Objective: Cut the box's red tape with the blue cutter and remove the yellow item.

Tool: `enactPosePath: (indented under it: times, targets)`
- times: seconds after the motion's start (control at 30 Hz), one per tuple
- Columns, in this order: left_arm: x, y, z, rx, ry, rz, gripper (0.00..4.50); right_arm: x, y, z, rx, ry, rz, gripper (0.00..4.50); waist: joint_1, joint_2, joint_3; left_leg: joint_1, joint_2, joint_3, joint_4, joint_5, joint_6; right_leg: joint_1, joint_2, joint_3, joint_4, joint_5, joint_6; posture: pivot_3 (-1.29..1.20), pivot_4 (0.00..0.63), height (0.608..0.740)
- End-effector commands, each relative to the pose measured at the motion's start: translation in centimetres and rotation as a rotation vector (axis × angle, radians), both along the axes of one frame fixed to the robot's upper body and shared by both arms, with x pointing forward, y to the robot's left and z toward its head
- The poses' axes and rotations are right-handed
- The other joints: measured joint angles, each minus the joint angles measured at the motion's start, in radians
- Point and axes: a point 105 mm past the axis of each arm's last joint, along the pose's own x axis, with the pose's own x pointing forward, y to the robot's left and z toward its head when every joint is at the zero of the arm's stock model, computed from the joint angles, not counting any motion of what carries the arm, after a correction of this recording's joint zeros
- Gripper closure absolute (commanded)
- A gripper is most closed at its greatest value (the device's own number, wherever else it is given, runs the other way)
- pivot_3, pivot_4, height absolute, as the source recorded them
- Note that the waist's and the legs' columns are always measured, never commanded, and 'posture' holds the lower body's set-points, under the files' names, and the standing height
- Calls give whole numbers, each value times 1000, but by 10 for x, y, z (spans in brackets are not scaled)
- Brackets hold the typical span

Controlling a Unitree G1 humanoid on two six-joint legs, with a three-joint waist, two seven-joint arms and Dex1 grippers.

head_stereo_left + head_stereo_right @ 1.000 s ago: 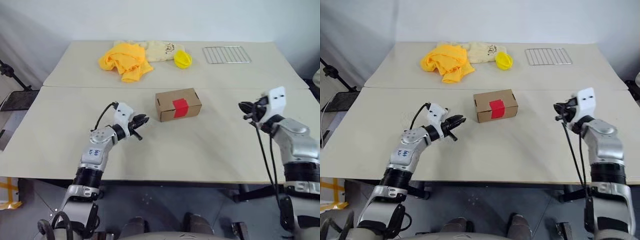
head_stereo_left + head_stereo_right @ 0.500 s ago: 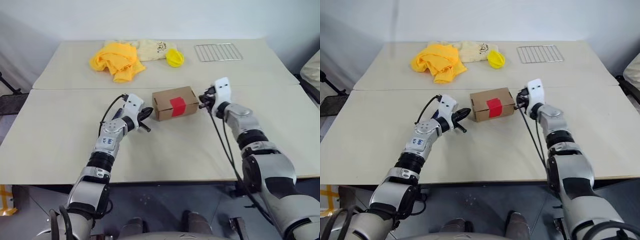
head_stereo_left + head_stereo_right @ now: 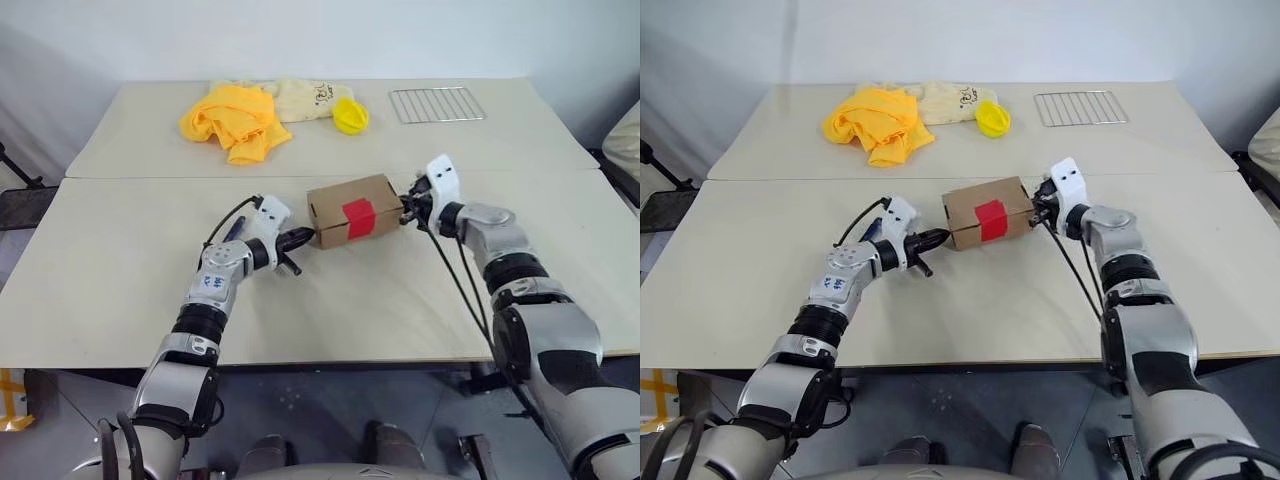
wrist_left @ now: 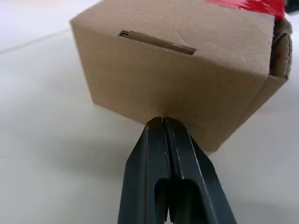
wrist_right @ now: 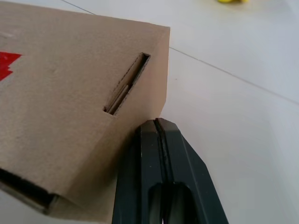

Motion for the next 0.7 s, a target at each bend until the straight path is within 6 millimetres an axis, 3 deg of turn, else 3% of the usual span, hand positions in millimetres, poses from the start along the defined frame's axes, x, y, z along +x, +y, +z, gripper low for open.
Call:
enactPosePath:
  times: [0.03,0.23,0.33,0.47,0.7]
  targets:
    - [-22,-38,17,2,-37,-232,4464,-9,23,6,-54,-9,152,4500,1,0,0,0,0,0,0,0,0,0,0,0,0,0,0,0,150,740]
    - [-40,-52,22,33,6,-380,4464,-5,27,14,-80,-17,151,4500,-2,0,0,0,0,0,0,0,0,0,0,0,1,0,0,0,150,740]
    - [-52,-66,33,-17,30,-465,4464,-4,35,8,-126,-7,165,4500,-2,0,0,0,0,0,1,0,0,0,0,0,1,0,0,0,150,740]
    - [-69,-79,33,-16,55,-549,4464,2,45,1,-265,-95,142,4500,-2,0,0,0,0,0,1,0,0,0,0,1,1,0,0,0,150,740]
    - [-65,-61,28,-28,76,-462,4464,26,2,44,-320,-348,-250,4500,-4,0,0,0,0,0,1,0,0,-1,0,1,2,0,0,0,150,740]
